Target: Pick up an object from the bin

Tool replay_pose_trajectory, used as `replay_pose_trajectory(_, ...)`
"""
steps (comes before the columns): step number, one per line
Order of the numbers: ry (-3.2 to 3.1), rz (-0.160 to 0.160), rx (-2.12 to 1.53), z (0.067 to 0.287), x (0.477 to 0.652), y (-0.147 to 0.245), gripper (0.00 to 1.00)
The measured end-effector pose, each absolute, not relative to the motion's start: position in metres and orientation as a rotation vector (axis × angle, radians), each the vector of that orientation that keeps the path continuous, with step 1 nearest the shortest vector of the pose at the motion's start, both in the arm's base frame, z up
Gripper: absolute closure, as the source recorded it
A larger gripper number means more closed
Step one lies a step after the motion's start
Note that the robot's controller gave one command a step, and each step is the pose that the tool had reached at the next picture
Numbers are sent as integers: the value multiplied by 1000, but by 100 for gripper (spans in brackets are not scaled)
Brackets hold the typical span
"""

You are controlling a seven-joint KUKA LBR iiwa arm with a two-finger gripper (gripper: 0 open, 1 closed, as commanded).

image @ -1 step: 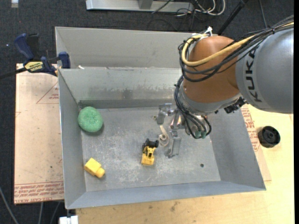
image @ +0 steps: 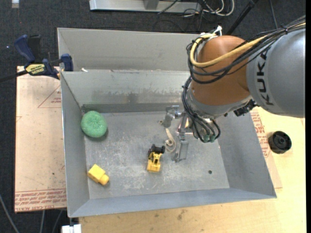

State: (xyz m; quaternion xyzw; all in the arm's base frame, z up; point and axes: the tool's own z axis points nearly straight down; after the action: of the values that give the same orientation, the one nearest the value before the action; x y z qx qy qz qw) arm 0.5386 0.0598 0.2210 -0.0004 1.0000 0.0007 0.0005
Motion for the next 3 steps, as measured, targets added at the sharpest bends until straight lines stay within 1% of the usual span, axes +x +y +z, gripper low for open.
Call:
replay_pose_trajectory(1,3132,2,-99,180,554,64,0)
replay_pose_trajectory(2,3141,2,-44,147,532,65,0)
replay_pose_trajectory(3,3139,2,-124,119,535,67,0)
